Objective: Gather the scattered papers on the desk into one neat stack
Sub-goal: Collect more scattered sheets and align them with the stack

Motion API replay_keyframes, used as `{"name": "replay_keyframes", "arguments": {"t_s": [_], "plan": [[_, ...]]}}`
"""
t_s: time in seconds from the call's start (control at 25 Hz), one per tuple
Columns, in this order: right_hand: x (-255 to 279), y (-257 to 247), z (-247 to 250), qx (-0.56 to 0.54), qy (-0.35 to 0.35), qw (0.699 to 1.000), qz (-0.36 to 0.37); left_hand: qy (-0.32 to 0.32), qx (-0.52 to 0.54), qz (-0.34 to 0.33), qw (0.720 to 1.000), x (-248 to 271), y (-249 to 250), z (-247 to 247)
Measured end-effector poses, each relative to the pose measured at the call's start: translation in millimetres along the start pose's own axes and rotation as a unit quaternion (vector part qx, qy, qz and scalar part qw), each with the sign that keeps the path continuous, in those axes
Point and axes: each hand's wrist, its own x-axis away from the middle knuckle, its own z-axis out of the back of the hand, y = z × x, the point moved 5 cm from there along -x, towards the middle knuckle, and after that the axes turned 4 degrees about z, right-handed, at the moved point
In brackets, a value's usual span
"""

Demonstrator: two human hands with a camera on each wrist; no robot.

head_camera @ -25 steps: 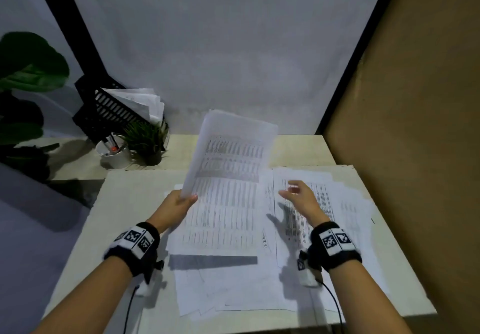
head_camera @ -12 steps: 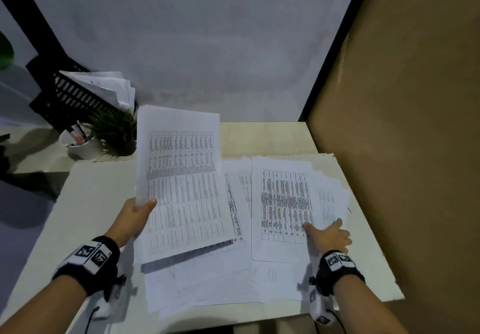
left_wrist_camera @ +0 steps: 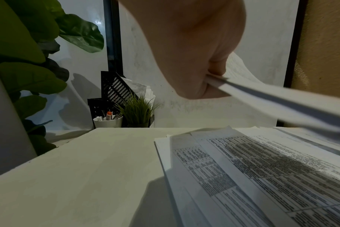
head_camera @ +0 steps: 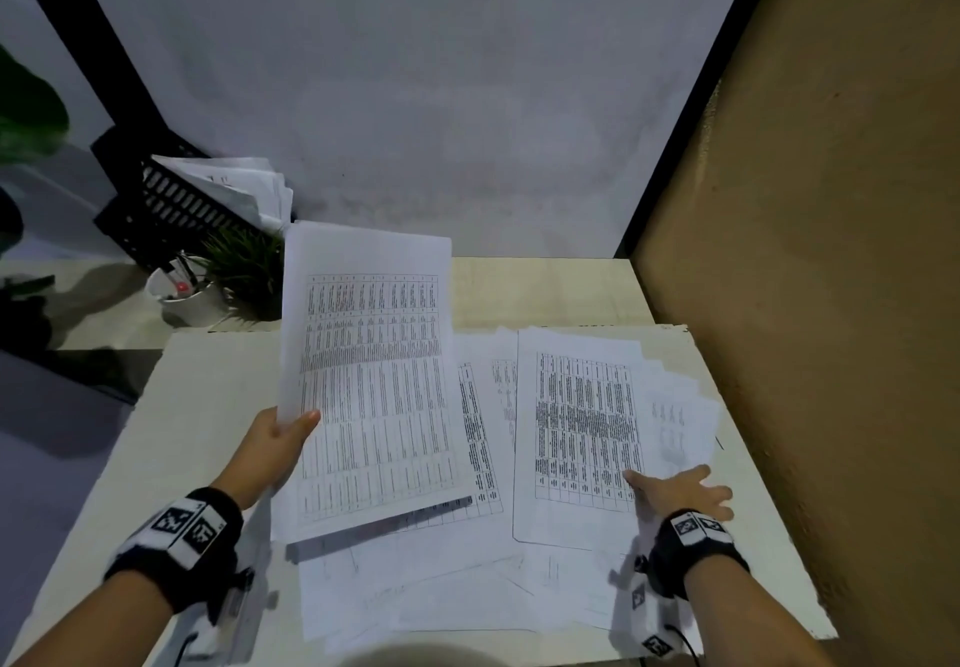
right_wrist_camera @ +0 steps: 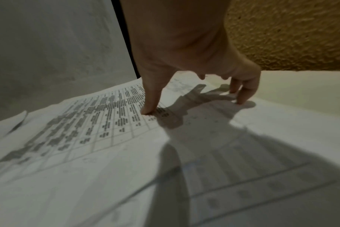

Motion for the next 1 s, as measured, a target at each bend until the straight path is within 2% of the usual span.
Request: {"name": "replay_keyframes", "arguments": {"t_s": [0.2, 0.36, 0.6, 0.72, 0.84, 0.92, 1.0], "plan": [[-10.0, 9.7, -3.2, -0.006, 0.018, 1.0, 0.01, -0.011, 0.007, -0.004, 1.0, -3.7, -0.6, -0.6], [0.7, 4.5, -1.6, -0.012, 0.058, 0.998, 0.026, -0.028, 0.013, -0.008, 1.0, -4.3, 3.4, -7.2], [4.0, -6.3, -4.2, -0.007, 0.056, 0.994, 0.095, -0.021, 0.017, -0.006, 1.0, -6.0, 5.2, -6.0], [2.1, -4.2, -10.1, -0.163, 0.019, 0.983, 0.081, -0.015, 0.016, -0.001, 1.0, -4.9, 1.8, -1.4], [-0.4, -5.3, -24.6, -0.358, -0.102, 0.928, 0.01, -0.009, 0.013, -0.001, 1.0, -2.7, -2.9, 3.3], [3.0, -16.3, -32.3, -0.366, -0.144, 0.92, 0.006, -0.006, 0.012, -0.001, 1.0, -0.9, -5.4, 3.3], [11.3, -27.2, -36.7, -0.35, -0.115, 0.929, 0.021, -0.001, 0.01, -0.001, 1.0, 1.3, -7.4, 4.0]]}}
